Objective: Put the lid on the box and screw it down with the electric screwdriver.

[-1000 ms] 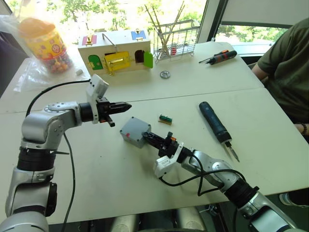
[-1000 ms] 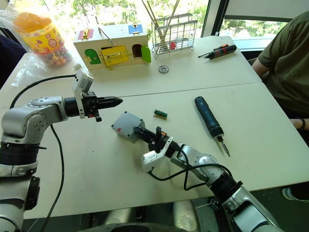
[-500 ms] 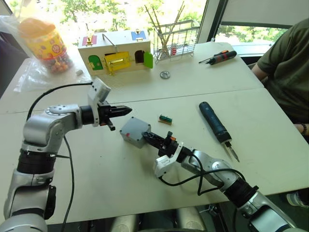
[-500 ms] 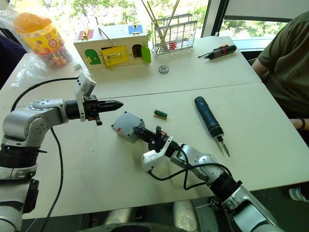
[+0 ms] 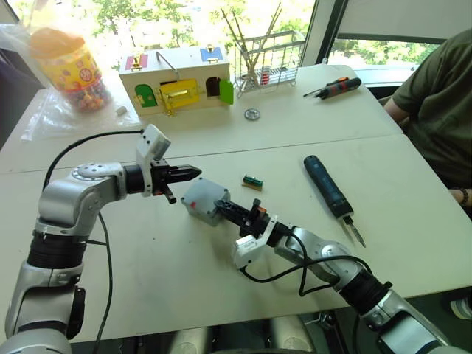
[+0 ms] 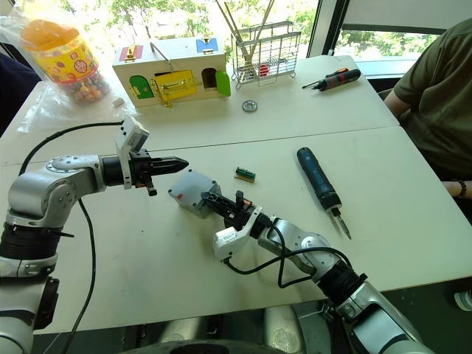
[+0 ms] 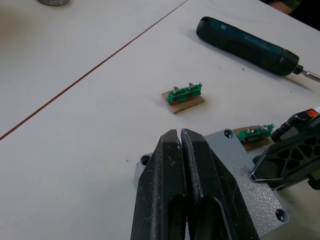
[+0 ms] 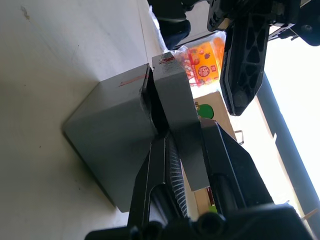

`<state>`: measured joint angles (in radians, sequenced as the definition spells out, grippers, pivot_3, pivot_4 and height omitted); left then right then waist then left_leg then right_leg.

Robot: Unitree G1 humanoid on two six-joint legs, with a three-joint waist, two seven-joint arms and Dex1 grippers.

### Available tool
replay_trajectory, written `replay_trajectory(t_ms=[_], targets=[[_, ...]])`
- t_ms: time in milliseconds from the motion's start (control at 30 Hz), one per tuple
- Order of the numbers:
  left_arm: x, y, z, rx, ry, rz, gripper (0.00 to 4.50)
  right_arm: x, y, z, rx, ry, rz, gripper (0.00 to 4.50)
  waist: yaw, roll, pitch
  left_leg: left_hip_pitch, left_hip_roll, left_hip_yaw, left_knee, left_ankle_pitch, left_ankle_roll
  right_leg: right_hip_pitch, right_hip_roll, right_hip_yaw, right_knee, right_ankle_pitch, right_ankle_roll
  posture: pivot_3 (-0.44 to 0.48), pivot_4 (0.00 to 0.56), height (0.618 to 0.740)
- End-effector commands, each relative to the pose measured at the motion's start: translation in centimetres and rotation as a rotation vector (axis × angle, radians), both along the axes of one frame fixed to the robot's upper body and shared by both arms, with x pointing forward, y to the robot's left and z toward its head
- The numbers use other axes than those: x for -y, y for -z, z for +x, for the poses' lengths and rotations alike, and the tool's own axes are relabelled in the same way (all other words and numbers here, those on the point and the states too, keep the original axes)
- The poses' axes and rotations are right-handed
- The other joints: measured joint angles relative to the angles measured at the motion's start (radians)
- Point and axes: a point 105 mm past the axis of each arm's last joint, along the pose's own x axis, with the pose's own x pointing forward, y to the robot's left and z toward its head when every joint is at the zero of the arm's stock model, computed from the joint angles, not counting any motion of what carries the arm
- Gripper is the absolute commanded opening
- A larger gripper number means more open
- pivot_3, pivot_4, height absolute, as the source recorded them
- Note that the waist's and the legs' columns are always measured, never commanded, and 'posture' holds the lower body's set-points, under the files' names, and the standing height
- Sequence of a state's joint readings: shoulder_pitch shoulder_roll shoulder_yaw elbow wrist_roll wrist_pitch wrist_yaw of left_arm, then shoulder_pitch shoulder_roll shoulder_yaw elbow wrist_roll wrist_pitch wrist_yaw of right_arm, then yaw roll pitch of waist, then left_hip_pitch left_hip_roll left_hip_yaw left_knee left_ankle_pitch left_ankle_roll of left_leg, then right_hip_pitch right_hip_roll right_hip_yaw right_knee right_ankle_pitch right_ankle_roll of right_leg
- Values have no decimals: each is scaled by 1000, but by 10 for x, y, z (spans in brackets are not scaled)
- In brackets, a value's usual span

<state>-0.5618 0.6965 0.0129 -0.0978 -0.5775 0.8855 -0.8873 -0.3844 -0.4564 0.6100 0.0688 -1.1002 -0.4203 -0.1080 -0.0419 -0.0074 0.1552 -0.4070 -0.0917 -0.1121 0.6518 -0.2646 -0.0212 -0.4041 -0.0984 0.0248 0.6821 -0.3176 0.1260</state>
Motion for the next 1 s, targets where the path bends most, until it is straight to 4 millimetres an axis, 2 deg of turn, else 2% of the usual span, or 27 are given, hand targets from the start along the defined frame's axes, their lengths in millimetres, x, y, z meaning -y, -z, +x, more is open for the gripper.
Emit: replay_trajectory(t_ms=[33, 567, 1000], targets=[[2, -9, -1, 47, 18, 8, 54, 7, 40, -6, -129, 18, -126, 122, 0, 0, 0, 0, 0, 0, 0, 0, 0, 0, 0, 0, 0, 0, 0, 0, 150, 740], [3, -7, 0, 48, 18, 7, 54, 20, 39, -5, -132, 83, -112, 122, 3, 0, -2, 0, 0, 0, 0, 0, 0, 0, 0, 0, 0, 0, 0, 0, 150, 740], [2, -7, 1, 49, 11, 8, 54, 14, 41, -8, -115, 42, -139, 122, 2, 0, -3, 0, 0, 0, 0, 0, 0, 1, 0, 0, 0, 0, 0, 0, 150, 740]])
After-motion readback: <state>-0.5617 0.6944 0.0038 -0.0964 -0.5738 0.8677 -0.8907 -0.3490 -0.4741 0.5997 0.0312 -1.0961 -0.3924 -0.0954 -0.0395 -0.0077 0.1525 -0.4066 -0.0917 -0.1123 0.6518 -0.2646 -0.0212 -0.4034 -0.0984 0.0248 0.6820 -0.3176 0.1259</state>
